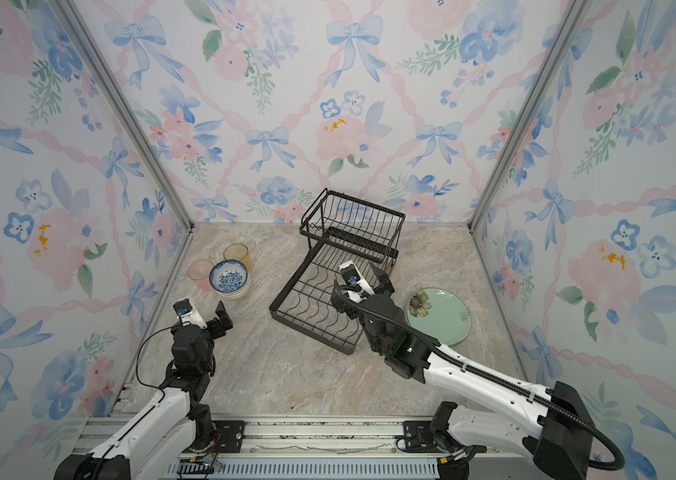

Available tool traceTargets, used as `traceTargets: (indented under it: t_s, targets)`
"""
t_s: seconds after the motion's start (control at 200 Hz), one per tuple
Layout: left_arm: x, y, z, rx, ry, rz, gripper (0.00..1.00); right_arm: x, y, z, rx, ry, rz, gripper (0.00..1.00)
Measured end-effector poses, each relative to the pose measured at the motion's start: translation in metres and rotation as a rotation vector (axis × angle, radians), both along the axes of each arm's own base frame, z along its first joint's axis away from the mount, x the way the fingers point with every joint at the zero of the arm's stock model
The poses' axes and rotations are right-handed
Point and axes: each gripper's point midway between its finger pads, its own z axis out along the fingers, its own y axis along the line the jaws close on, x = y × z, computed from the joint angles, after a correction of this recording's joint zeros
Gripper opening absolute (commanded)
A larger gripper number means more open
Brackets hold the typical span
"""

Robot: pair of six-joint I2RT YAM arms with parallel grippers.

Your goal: Unload the mixed dishes from the dish rack

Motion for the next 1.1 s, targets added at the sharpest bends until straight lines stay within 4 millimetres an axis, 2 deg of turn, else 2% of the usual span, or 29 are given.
traceTargets:
  t_s: [0.1,0.275,0.405,0.5,0.575,0.68,0.785,0.87,0.95,1.1]
  targets:
    - [0.007,-0.005,-0.001,0.047,-0.014,-0.041,0.98,0.001,-0.041,-0.015,0.009,-0.005,-0.118,0.97]
    - [0.015,-0.011,0.009,0.088,-0.084,-0.075,0.98,0.003,-0.104,-0.058,-0.003,0.016,-0.309,0.97]
    - [0.019,-0.014,0.012,0.101,-0.112,-0.092,0.98,0.006,-0.173,-0.086,0.034,0.042,-0.506,0.97]
    - [0.023,-0.015,0.005,0.109,-0.101,-0.102,0.98,0.010,-0.219,-0.097,0.097,0.054,-0.636,0.97]
    - [0.026,-0.015,-0.004,0.117,-0.082,-0.104,0.98,0.017,-0.240,-0.107,0.144,0.072,-0.691,0.97]
    - [0.030,-0.015,-0.014,0.128,-0.071,-0.104,0.98,0.033,-0.250,-0.136,0.159,0.141,-0.714,0.97]
    - [0.032,-0.015,-0.016,0.138,-0.081,-0.107,0.98,0.053,-0.243,-0.177,0.118,0.255,-0.692,0.97]
    - [0.033,-0.017,-0.008,0.141,-0.115,-0.116,0.98,0.067,-0.237,-0.200,0.094,0.308,-0.674,0.97]
    - [0.035,-0.018,-0.011,0.151,-0.112,-0.122,0.98,0.076,-0.232,-0.209,0.091,0.326,-0.651,0.97]
    - [0.035,-0.018,-0.010,0.158,-0.116,-0.122,0.98,0.093,-0.229,-0.210,0.129,0.324,-0.605,0.97]
